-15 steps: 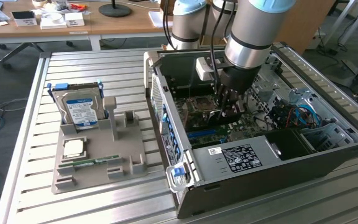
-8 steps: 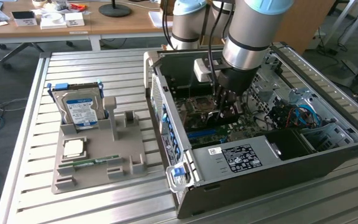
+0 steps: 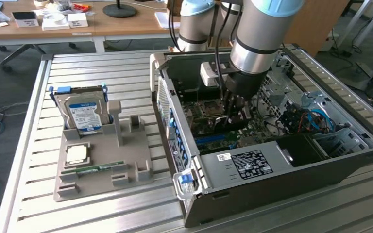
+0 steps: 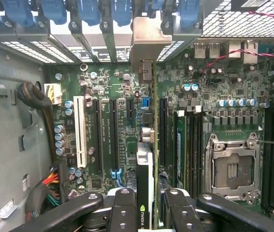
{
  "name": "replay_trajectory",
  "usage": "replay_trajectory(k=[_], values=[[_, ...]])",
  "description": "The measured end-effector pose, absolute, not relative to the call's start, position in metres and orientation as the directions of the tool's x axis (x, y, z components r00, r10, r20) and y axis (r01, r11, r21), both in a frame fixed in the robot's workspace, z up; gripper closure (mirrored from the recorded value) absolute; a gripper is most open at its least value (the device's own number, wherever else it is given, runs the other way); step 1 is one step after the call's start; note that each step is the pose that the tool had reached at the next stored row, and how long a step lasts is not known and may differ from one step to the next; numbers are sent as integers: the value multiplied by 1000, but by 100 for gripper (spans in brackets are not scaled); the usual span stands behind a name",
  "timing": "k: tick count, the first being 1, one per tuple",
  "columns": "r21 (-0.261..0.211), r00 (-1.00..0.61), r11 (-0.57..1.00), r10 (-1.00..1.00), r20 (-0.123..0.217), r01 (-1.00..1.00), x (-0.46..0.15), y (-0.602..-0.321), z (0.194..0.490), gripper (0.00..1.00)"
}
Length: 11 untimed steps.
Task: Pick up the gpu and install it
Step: 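Insert the gpu into the slot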
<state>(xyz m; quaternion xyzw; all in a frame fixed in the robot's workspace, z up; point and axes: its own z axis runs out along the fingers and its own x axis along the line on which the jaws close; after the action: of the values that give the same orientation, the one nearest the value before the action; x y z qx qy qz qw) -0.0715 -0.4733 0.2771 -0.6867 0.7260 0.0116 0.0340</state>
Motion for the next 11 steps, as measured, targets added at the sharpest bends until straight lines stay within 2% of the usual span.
replay_trajectory(k=[11], values=[[-30, -54, 56, -996, -65, -998, -73, -473, 276, 73]])
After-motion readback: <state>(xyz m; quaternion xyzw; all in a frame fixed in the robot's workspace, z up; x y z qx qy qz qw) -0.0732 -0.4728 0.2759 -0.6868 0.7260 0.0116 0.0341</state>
